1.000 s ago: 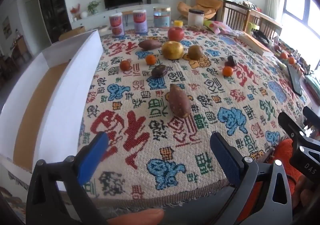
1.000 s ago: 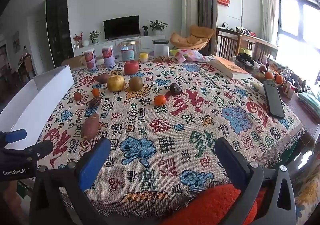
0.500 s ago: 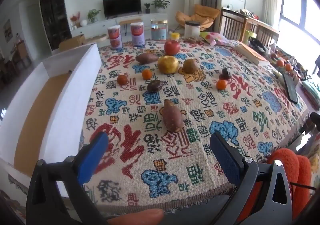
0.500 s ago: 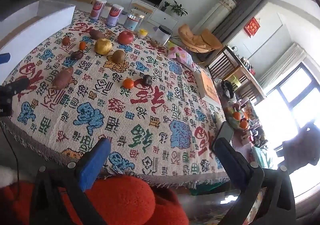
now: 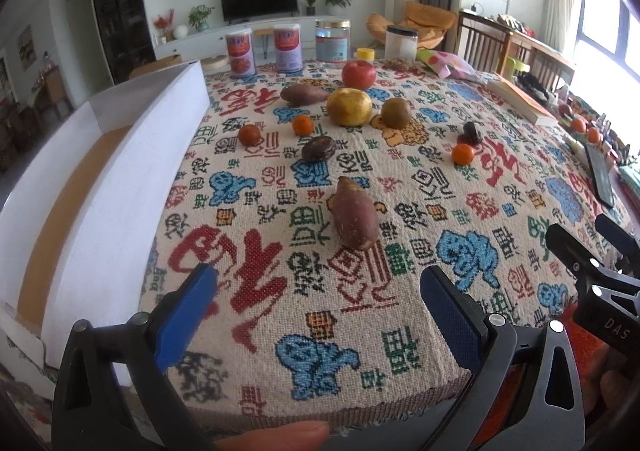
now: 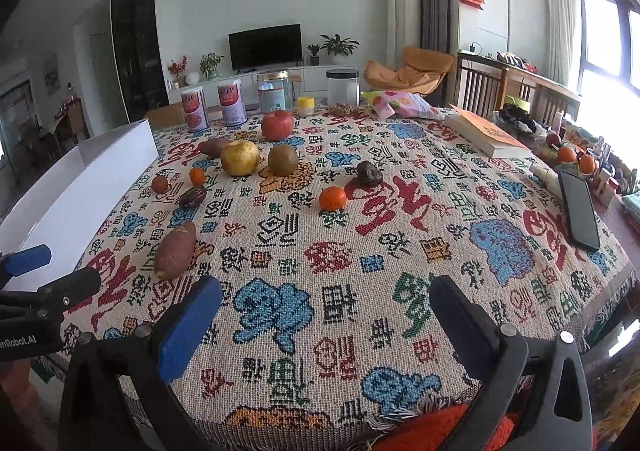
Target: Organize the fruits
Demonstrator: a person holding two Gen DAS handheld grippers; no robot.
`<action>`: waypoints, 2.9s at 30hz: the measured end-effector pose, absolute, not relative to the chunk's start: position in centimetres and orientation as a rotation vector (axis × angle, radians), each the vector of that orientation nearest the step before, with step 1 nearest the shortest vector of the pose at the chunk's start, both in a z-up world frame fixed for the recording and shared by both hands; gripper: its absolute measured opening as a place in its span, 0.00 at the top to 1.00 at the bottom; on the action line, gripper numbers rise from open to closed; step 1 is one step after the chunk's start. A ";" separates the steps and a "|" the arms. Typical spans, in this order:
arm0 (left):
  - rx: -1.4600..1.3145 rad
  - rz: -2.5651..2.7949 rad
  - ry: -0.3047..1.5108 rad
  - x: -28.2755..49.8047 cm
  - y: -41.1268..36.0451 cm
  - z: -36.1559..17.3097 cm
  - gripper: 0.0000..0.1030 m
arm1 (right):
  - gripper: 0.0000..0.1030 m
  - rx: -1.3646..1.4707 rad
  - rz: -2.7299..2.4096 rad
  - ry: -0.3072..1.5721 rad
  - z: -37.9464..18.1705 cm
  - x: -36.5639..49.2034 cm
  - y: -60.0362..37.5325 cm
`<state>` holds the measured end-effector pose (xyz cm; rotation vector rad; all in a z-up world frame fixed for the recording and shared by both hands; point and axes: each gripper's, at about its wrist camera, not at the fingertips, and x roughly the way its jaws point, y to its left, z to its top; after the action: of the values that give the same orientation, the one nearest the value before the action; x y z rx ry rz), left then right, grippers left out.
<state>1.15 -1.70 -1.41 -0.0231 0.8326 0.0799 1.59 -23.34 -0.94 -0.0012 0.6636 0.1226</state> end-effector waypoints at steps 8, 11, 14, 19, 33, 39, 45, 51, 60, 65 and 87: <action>0.005 0.055 0.833 1.5 -3.1 -1.7 0.01 | 0.00 -0.028 0.104 0.673 -1.7 1.4 -23.6; 0.001 0.056 0.835 1.6 -2.9 -1.8 0.01 | 0.00 -0.037 0.097 0.656 -1.7 1.1 -23.5; -0.012 0.057 0.849 1.6 -2.5 -2.2 0.01 | 0.00 -0.022 0.089 0.653 -1.6 1.1 -23.8; -0.016 0.058 0.858 1.7 -2.4 -2.4 0.01 | 0.00 -0.016 0.080 0.652 -1.4 1.1 -24.0; -0.008 0.058 0.849 1.6 -2.6 -2.3 0.01 | 0.00 -0.041 0.073 0.631 -1.2 0.7 -23.6; 0.003 0.058 0.855 1.6 -2.7 -2.4 0.01 | 0.00 -0.040 0.083 0.652 -1.5 1.0 -23.5; 0.003 0.058 0.854 1.6 -2.8 -2.5 0.01 | 0.00 -0.031 0.083 0.658 -1.5 1.1 -23.7; 0.003 0.058 0.857 1.6 -2.8 -2.5 0.01 | 0.00 -0.038 0.083 0.659 -1.6 1.1 -23.5; 0.007 0.056 0.865 1.7 -2.9 -2.8 0.01 | 0.00 -0.035 0.083 0.659 -1.5 1.1 -23.5; 0.007 0.056 0.865 1.7 -2.9 -2.9 0.01 | 0.00 -0.034 0.083 0.659 -1.5 1.1 -23.5; -0.049 -0.065 0.989 10.1 -1.9 -3.3 0.01 | 0.00 -0.035 0.092 0.656 -1.6 1.1 -23.3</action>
<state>10.07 -1.92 -3.30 -0.0485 0.9891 -0.0649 1.12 -23.35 -1.60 -0.0348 0.6556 0.0918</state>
